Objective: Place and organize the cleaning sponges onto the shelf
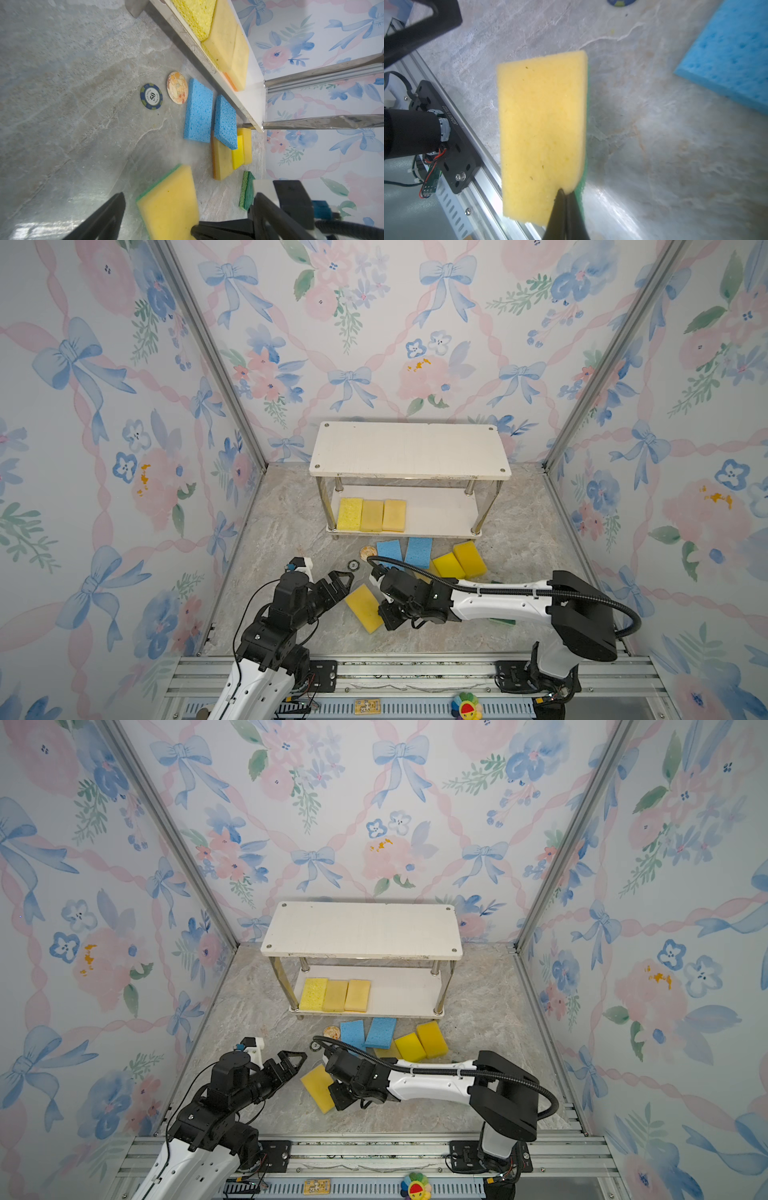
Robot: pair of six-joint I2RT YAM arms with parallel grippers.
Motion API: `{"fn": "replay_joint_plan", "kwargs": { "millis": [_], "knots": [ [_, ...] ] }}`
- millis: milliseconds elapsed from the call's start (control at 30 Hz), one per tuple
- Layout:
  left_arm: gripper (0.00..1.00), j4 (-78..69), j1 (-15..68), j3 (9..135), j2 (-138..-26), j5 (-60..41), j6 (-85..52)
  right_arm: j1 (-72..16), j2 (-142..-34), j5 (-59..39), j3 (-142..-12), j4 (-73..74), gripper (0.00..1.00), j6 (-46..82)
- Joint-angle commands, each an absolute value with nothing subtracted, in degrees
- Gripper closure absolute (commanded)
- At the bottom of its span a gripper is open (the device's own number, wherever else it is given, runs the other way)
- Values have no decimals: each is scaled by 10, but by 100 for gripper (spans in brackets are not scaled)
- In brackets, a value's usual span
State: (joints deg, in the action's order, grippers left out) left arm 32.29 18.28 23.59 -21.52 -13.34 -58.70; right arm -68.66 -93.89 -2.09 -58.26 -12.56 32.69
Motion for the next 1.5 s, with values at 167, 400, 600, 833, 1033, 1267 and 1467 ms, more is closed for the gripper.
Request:
{"fn": "replay_joint_plan", "kwargs": {
  "millis": [167,400,600,833,1033,1267,1467],
  "knots": [
    [2,104,190,206,-253,-285,-641,-591,-751,-7,-482,-181,98,346],
    [2,-237,359,158,-405,-237,-733,-454,-559,-66,-430,-262,97,349],
    [2,-274,444,287,-571,-222,-650,-419,-494,-87,-468,-342,97,332],
    [4,-295,447,347,-650,-241,-649,-437,-482,-118,-488,-340,97,330],
    [22,-334,447,351,-685,-251,-668,-481,-506,-118,-498,-325,97,319],
    [70,-334,445,348,-684,-248,-671,-494,-515,-109,-505,-325,97,320],
    [99,-335,440,342,-688,-256,-665,-493,-519,-100,-509,-330,83,334]
  ]
}}
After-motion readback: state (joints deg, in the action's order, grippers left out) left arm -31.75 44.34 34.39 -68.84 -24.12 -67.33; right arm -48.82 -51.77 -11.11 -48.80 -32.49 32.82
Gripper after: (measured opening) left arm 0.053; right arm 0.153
